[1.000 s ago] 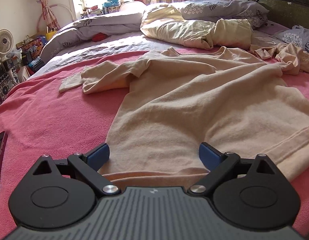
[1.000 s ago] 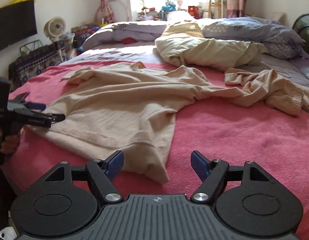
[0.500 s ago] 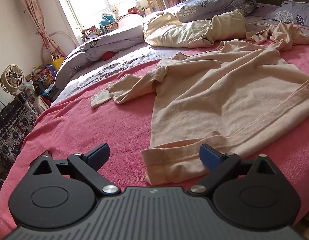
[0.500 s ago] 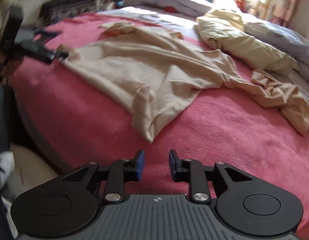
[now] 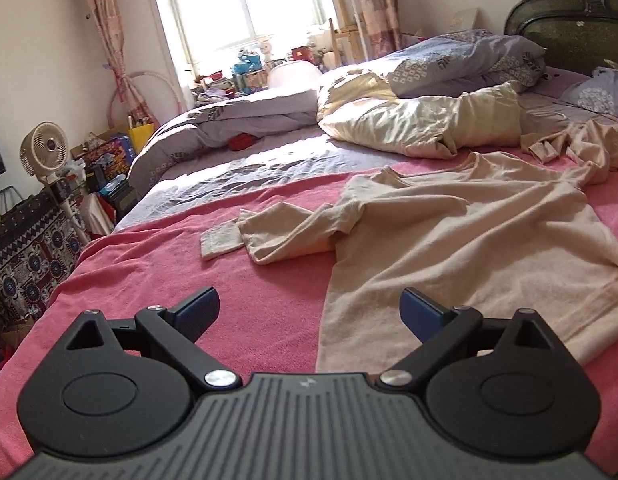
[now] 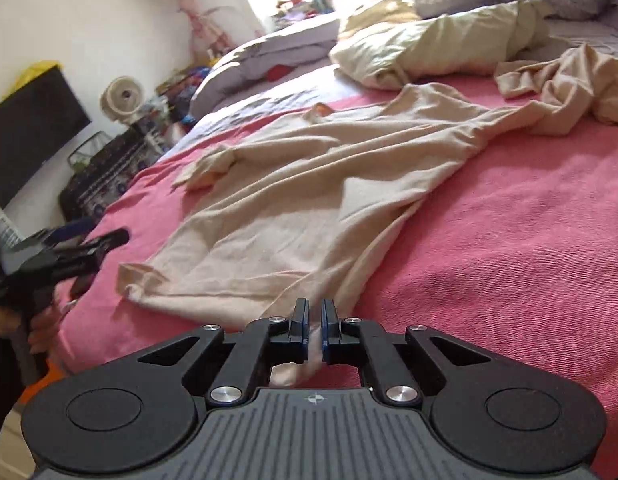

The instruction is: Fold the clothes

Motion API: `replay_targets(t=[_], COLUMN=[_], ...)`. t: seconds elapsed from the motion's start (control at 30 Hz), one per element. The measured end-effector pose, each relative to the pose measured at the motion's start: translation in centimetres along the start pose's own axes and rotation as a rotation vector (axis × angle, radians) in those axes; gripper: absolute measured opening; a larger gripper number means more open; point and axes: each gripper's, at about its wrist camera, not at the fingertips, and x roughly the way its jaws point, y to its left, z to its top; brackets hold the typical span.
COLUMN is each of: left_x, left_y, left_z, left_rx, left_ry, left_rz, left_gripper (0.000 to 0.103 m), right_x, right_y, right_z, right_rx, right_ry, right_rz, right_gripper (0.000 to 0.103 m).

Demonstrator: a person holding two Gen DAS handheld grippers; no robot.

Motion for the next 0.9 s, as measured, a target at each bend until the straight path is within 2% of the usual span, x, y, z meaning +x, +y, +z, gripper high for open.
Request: replay_targets(t=[0.03, 0.07, 0.13, 0.23, 0.27, 0.3, 0.37, 0.4, 0.47, 0.53, 0.57, 0.6, 0.7, 0.77, 0.83, 0.9], left_x=[1.2, 2.2, 3.7, 2.6, 2.2, 1.7, 0.5, 0.1, -0.7, -1.7, -2.4, -3.2, -5.1, -6.0, -6.1, -5.5], left_y=[-0.6, -1.4, -3.4, -4.7, -5.1, -5.3, -4.3, -3.6, -2.1, -0.9, -0.6, -0.4, -0.4, -1.0, -3.0, -4.8], left_z=[0.5, 0.5, -0.3, -3.2, -4.2, -5.1, -5.5, -5.4, -5.2, -5.0, -4.8, -4.6, -3.9, -3.3, -3.0, -3.2], left_rx=[0.015, 0.067, 0.226, 0.387, 0.440, 0.481, 0.477, 0.453, 0.406, 0.379, 0.379, 0.382, 0.404, 0.437, 0.527, 0.632], left_ry=[0.024, 0.045, 0.072, 0.074, 0.074, 0.072, 0.083, 0.100, 0.132, 0.147, 0.135, 0.114, 0.054, 0.012, -0.032, -0.052], left_rz=[0.081, 0.138, 0.201, 0.081, 0.040, 0.006, -0.038, -0.065, -0.116, -0.145, -0.150, -0.165, -0.245, -0.333, -0.418, -0.442], left_gripper=[0.099, 0.098, 0.098, 0.097, 0.092, 0.093, 0.093, 0.093, 0.093, 0.094, 0.094, 0.094, 0.095, 0.097, 0.098, 0.098], right_x=[-0.1, -0.2, -0.9, -3.2, -3.5, -3.6, -3.1, -2.0, 1.1, 3.7, 4.4, 4.4, 3.2, 1.2, -0.1, -0.2], right_y=[0.3, 0.5, 0.8, 1.5, 2.6, 3.7, 6.3, 7.6, 9.5, 9.6, 9.3, 9.1, 9.4, 9.6, 9.9, 9.9], right_z=[-0.2, -0.6, -1.2, -1.4, -1.4, -1.3, -1.3, -1.5, -1.9, -2.2, -2.2, -2.3, -3.0, -2.8, -2.9, -3.7], right_rx=[-0.044, -0.100, -0.175, -0.187, -0.244, -0.315, -0.476, -0.576, -0.728, -0.772, -0.751, -0.737, -0.822, -0.825, -0.845, -0.919], right_ry=[0.041, 0.077, 0.115, 0.046, 0.010, -0.026, -0.081, -0.088, -0.086, -0.030, 0.007, 0.021, 0.066, 0.099, 0.143, 0.205], right_rz=[0.005, -0.036, -0.125, -0.168, -0.170, -0.173, -0.190, -0.221, -0.330, -0.391, -0.398, -0.395, -0.368, -0.257, -0.182, -0.193], right_gripper=[0.009, 0.012, 0.017, 0.037, 0.052, 0.071, 0.086, 0.087, 0.085, 0.054, 0.019, 0.016, 0.011, 0.011, 0.011, 0.011])
